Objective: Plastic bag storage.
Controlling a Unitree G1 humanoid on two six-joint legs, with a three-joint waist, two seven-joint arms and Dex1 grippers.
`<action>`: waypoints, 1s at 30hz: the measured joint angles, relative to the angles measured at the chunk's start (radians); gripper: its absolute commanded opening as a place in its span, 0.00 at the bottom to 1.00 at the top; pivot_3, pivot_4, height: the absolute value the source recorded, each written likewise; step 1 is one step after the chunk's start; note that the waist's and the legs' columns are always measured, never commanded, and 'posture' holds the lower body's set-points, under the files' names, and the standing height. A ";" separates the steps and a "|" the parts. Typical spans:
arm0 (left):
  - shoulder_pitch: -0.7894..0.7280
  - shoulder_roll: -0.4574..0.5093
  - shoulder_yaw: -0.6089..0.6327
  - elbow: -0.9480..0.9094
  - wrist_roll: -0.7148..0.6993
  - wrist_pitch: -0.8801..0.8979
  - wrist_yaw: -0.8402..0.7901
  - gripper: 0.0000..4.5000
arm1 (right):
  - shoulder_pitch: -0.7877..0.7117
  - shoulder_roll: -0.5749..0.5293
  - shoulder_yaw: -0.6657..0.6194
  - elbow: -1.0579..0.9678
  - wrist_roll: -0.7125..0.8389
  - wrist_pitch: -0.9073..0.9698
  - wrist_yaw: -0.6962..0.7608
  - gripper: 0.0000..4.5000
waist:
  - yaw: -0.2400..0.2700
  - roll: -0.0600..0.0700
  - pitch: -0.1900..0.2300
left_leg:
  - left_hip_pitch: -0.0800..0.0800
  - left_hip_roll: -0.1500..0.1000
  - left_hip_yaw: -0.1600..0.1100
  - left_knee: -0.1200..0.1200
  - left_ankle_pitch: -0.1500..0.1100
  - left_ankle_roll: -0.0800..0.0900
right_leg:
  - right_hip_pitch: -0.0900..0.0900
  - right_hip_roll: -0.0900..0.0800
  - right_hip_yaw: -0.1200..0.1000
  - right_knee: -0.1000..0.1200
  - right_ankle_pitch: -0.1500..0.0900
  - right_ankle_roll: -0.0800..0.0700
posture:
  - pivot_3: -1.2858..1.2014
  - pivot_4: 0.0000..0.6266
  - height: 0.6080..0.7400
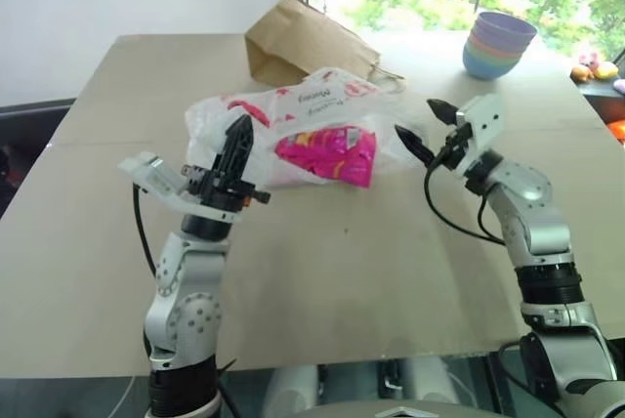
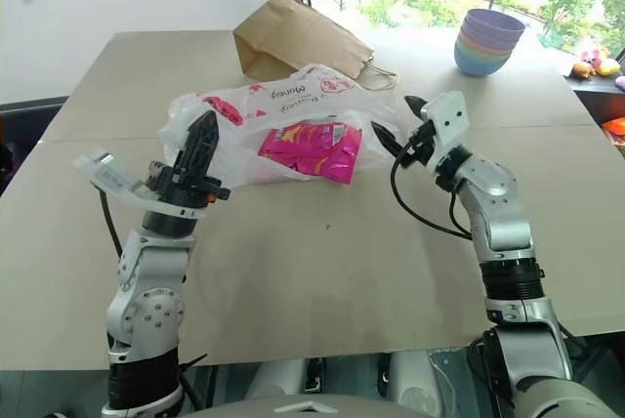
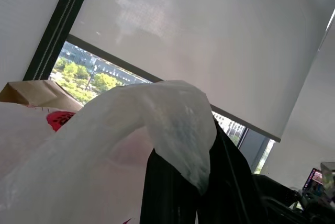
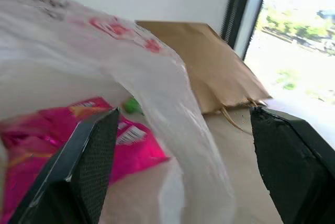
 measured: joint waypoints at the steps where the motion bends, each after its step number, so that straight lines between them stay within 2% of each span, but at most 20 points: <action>1: -0.001 0.000 -0.001 0.000 0.001 0.000 0.000 0.00 | 0.000 -0.003 0.004 0.002 0.001 0.032 0.002 0.89 | -0.001 0.000 0.000 | 0.000 0.000 0.000 0.000 0.000 0.000 | 0.000 0.000 0.000 0.000 0.000 0.000 | 0.52 0.24 1.00; 3: -0.004 0.000 -0.001 0.000 0.002 0.000 0.000 0.00 | 0.004 -0.010 0.019 0.004 0.002 0.108 0.006 0.89 | -0.001 0.000 0.000 | 0.000 0.000 0.000 0.000 0.000 0.000 | 0.000 0.000 0.000 0.000 0.000 0.000 | 0.52 0.24 1.00; 6: -0.003 0.002 -0.001 0.000 0.008 0.000 0.000 0.00 | 0.022 -0.011 0.030 0.003 0.027 0.211 0.017 0.71 | 0.000 0.000 0.000 | 0.000 0.000 0.000 0.000 0.000 0.000 | 0.000 0.000 0.000 0.000 0.000 0.000 | 0.52 0.24 1.00; 12: 0.009 0.010 0.006 0.000 0.010 0.001 0.004 0.00 | 0.023 0.001 0.005 -0.033 0.112 0.307 0.024 0.03 | 0.001 0.000 0.000 | 0.000 0.000 -0.001 0.000 0.000 0.000 | 0.000 0.000 0.000 0.000 0.000 0.000 | 0.52 0.24 1.00; 16: -0.006 0.016 0.008 0.005 0.048 0.006 0.050 0.00 | 0.002 0.013 -0.034 -0.033 0.172 0.363 0.011 0.01 | 0.001 0.000 0.000 | 0.000 0.000 -0.002 0.000 0.000 0.000 | 0.000 0.000 0.000 0.000 0.000 0.000 | 0.52 0.24 1.00; 19: -0.118 0.057 0.035 0.066 0.067 0.086 0.159 0.00 | -0.112 0.036 -0.108 0.021 0.235 0.374 -0.019 0.01 | 0.000 0.000 0.001 | 0.000 0.000 -0.002 0.000 0.000 0.000 | 0.000 0.000 0.000 0.002 0.000 0.000 | 0.52 0.24 1.00; 21: -0.254 0.160 0.066 0.127 0.064 0.190 0.227 0.00 | -0.231 0.037 -0.175 0.095 0.281 0.373 -0.037 0.01 | 0.001 -0.001 0.002 | 0.000 0.000 -0.003 0.000 0.001 -0.001 | 0.000 0.000 -0.002 0.002 0.000 0.000 | 0.52 0.24 1.00; 24: -0.442 0.292 0.117 0.224 0.048 0.277 0.233 0.00 | -0.386 0.025 -0.256 0.198 0.331 0.354 -0.040 0.01 | 0.000 0.000 0.003 | -0.001 0.000 -0.002 0.000 0.001 -0.001 | -0.002 0.001 -0.002 0.002 0.000 0.000 | 0.52 0.24 1.00; 26: -0.640 0.392 0.135 0.383 0.046 0.320 0.182 0.00 | -0.531 0.003 -0.319 0.346 0.357 0.306 -0.031 0.01 | 0.001 0.000 0.005 | -0.004 -0.001 -0.002 -0.001 0.001 -0.001 | -0.003 0.000 -0.002 0.000 0.000 0.000 | 0.52 0.24 1.00; 30: -1.013 0.473 0.134 0.720 0.075 0.301 0.034 0.00 | -0.765 -0.049 -0.399 0.590 0.384 0.201 -0.003 0.01 | 0.001 -0.001 0.008 | -0.017 -0.002 -0.003 -0.002 0.001 -0.002 | -0.012 0.000 -0.005 0.000 0.001 0.001 | 0.52 0.24 1.00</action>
